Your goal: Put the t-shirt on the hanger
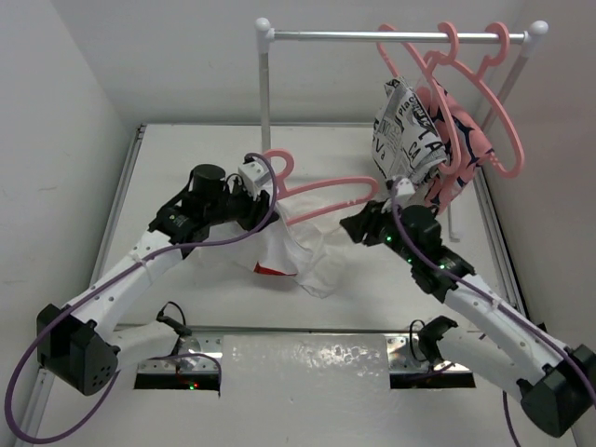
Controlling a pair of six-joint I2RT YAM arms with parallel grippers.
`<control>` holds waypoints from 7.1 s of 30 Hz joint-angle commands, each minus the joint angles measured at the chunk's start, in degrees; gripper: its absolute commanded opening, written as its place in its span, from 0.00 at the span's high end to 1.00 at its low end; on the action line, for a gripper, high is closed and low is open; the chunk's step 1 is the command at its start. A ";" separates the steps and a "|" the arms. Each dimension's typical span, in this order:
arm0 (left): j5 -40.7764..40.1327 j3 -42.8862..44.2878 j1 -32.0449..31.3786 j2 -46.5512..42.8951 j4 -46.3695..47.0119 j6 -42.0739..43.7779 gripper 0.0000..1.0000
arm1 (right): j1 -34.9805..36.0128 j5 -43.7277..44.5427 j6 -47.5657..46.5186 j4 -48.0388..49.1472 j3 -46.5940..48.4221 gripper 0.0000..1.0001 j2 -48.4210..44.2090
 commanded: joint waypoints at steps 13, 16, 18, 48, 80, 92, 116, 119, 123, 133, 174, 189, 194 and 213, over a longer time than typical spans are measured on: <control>-3.72 -4.77 0.20 -4.90 6.54 -4.29 1.00 | 10.62 -7.59 8.47 23.16 1.95 0.36 30.97; -4.43 -5.65 0.20 -5.34 8.04 -5.43 1.00 | 12.81 -11.64 9.62 28.44 2.30 0.34 35.02; -4.86 -6.96 0.20 -5.25 9.18 -7.53 1.00 | 13.52 -12.61 10.32 30.03 2.48 0.31 36.34; 1.10 -12.86 6.53 -11.84 9.37 -4.92 1.00 | 11.69 8.03 19.74 28.39 -7.11 1.00 32.23; 7.70 -5.65 6.44 -12.81 -22.27 44.49 1.00 | -0.36 12.17 0.75 8.94 -7.37 1.00 11.47; 17.10 -2.92 6.53 -14.66 -20.79 33.86 1.00 | -0.45 10.96 -2.86 12.62 -7.18 1.00 15.42; 11.56 -11.28 6.53 -8.94 -13.93 30.59 1.00 | -2.56 -7.66 -44.68 -21.11 5.02 0.26 6.28; 11.92 -10.49 6.53 -8.77 -13.49 31.57 1.00 | -2.12 -22.77 -45.92 -19.63 9.67 0.26 10.14; 13.41 -8.56 6.53 -7.98 -11.74 30.17 1.00 | 2.53 -31.41 -46.80 -17.69 17.65 0.26 18.84; 14.82 -7.23 6.53 -8.06 -10.42 26.39 1.00 | 7.99 -35.89 -45.05 -11.29 23.83 0.28 34.32; 20.28 5.41 -3.93 -1.56 -17.43 39.82 0.89 | 10.36 -41.18 -49.97 -13.47 26.82 1.00 28.53; 19.47 8.68 -8.24 0.20 -15.00 34.74 1.00 | 10.54 -35.29 -54.19 -16.29 30.34 1.00 27.64; 19.66 5.17 -8.24 -1.47 -8.58 25.87 1.00 | 10.54 -35.72 -53.92 -14.00 30.51 1.00 28.96; 8.86 0.15 -8.24 -4.98 -9.71 33.02 0.58 | 10.45 -35.99 -52.16 -12.59 27.44 1.00 27.21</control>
